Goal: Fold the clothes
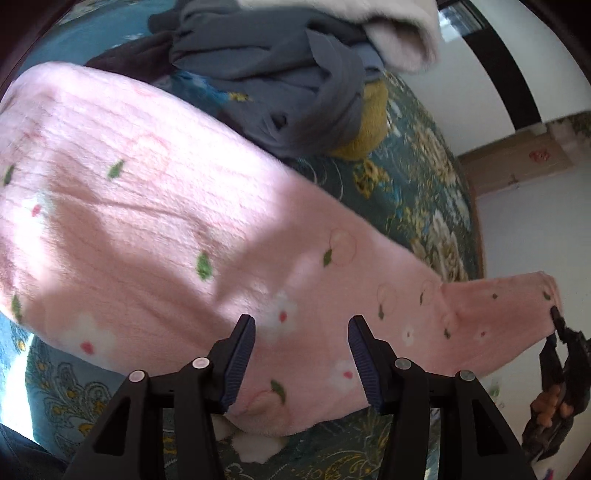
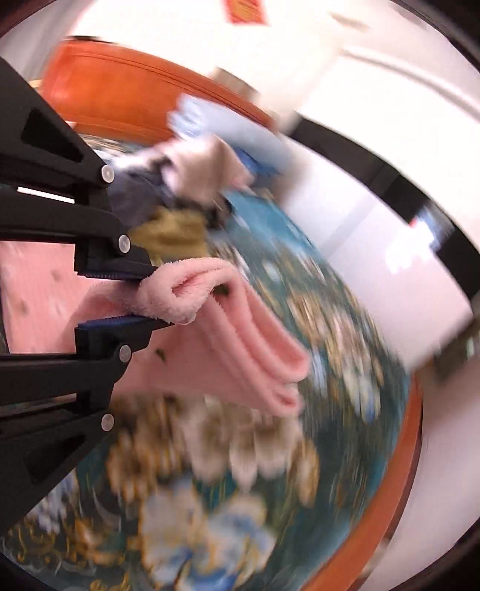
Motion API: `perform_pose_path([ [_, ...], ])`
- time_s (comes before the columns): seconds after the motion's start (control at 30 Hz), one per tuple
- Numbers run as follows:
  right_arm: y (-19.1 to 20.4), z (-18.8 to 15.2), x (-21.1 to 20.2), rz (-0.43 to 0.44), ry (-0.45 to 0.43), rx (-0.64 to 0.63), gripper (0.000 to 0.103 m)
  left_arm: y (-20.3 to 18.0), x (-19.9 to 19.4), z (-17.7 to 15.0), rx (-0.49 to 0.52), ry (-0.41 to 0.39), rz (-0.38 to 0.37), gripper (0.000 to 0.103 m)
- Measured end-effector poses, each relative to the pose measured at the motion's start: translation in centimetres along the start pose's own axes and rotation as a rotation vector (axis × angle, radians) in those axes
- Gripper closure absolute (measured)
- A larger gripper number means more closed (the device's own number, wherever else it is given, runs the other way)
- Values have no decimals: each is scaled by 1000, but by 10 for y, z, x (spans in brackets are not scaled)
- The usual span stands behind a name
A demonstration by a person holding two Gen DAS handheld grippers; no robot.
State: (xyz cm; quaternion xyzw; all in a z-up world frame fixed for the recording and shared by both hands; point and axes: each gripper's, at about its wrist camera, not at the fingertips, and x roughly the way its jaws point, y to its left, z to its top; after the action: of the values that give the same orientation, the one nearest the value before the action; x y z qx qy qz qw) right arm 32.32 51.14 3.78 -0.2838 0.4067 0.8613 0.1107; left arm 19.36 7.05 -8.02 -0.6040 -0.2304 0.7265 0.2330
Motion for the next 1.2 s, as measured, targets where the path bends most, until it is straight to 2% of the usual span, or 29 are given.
perform_pose_path([
  [0.1,55,-30,38,75,92,-97,86,10,1,5,-63,-18,-23,42],
  [0.17,84,-58,71,92,173,-146,86,17,1,8,-105,-29,-38,42],
  [0.27,113,-116,123,75,330,-205,86,27,2,13,-168,-47,-62,42],
  [0.33,125,-155,150,20,409,-296,86,34,3,16,-210,-58,-77,42],
  [0.43,128,-190,178,-26,501,-325,86,42,4,19,-258,-67,-96,42],
  [0.5,131,-200,185,-55,515,-355,86,46,4,19,-260,-47,-105,42],
  [0.63,132,-210,190,-90,571,-417,80,47,5,17,-259,-15,-129,42],
  [0.67,130,-214,187,-87,585,-425,76,46,7,18,-261,-9,-134,42],
  [0.77,127,-215,184,-45,619,-422,68,48,13,19,-278,13,-157,40],
  [0.9,116,-197,172,30,637,-368,66,38,27,22,-246,43,-183,35],
  [1.0,94,-167,158,-6,583,-311,66,30,37,24,-219,65,-202,31],
  [1.13,50,-134,141,-68,522,-201,65,9,66,22,-170,163,-231,31],
  [1.2,30,-125,134,-91,503,-158,65,-4,75,18,-111,194,-208,31],
])
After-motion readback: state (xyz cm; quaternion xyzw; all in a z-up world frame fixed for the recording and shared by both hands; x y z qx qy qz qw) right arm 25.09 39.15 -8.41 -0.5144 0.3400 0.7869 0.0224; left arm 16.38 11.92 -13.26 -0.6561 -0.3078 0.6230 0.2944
